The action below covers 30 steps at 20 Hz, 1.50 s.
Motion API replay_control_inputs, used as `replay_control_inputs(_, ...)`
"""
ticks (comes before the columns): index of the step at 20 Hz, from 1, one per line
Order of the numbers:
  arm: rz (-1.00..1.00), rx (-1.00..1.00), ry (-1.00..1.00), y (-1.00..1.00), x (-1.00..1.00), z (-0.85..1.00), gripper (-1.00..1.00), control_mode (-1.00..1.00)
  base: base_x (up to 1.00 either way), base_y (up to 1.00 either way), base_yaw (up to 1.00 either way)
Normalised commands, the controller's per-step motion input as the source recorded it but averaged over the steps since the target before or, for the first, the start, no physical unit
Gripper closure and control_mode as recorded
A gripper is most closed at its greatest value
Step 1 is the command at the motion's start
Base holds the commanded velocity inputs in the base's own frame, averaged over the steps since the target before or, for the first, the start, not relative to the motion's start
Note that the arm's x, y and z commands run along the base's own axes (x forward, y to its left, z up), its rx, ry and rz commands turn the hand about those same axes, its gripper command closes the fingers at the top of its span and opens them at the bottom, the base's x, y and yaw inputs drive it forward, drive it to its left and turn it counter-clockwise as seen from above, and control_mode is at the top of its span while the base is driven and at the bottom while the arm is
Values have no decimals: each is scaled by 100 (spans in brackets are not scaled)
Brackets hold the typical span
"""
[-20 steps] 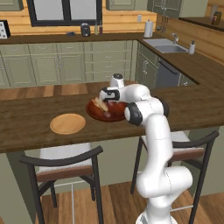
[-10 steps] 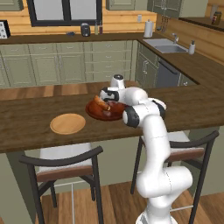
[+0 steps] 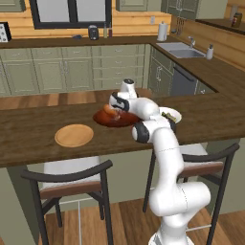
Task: Place one bun and one sausage from the bowl on each plate.
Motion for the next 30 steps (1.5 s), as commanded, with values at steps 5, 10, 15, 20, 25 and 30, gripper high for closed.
replay_control_inputs(5,2,-4,24,0,-98,-49,100,-100,0,0,0)
replay_control_inputs(10,0,5,-6,-10,-92,4,100,-100,0,0,0)
replay_control_inputs(15,3,11,-33,-40,-100,21,100,-100,0,0,0)
replay_control_inputs(20,0,8,-9,-21,-65,99,100,-100,0,0,0)
replay_control_inputs(25,-6,-1,21,-59,-36,92,100,-100,0,0,0)
replay_control_inputs(30,-4,-12,11,-65,-23,41,100,-100,0,0,0)
